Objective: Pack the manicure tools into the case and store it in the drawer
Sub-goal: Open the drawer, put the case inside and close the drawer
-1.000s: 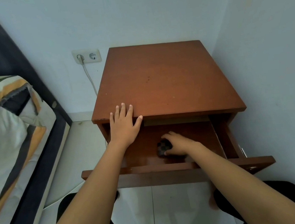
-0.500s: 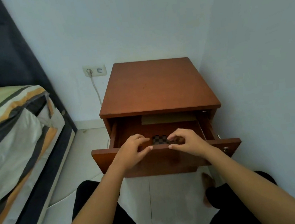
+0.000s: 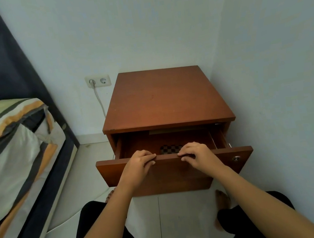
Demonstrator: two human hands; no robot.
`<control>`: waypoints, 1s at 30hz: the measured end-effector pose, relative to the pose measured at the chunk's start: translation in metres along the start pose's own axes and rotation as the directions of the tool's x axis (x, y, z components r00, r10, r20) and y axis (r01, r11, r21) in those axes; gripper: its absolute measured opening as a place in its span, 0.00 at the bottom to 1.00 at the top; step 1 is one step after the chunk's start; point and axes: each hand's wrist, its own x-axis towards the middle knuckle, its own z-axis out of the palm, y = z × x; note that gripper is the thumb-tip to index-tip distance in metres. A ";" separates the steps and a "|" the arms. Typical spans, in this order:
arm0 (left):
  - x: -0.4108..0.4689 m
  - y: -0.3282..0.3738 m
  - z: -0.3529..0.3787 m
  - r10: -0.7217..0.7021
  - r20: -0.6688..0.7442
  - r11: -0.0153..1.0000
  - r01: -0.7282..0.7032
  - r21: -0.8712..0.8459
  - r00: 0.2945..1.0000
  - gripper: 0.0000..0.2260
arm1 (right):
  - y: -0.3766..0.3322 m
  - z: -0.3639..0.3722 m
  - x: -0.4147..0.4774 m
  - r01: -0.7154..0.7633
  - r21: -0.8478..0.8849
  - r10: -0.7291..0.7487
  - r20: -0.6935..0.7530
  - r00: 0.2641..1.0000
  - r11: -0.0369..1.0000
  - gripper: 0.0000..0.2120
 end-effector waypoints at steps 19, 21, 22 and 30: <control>0.102 -0.049 0.023 0.095 -0.219 0.949 -0.022 0.314 0.971 0.20 | 0.049 0.015 0.092 0.033 -0.362 -0.134 -0.259 0.956 0.932 0.17; 0.105 -0.048 0.026 0.061 -0.245 0.956 0.014 0.294 0.968 0.18 | 0.051 0.019 0.095 0.008 -0.372 -0.124 -0.289 0.949 0.928 0.15; 0.107 -0.046 0.027 0.044 -0.257 0.957 0.033 0.287 0.965 0.16 | 0.051 0.021 0.096 -0.007 -0.378 -0.116 -0.302 0.946 0.926 0.14; 0.107 -0.034 0.018 -0.074 -0.155 0.965 0.110 0.239 0.985 0.16 | 0.038 0.016 0.096 -0.071 -0.360 -0.016 -0.232 0.973 0.930 0.15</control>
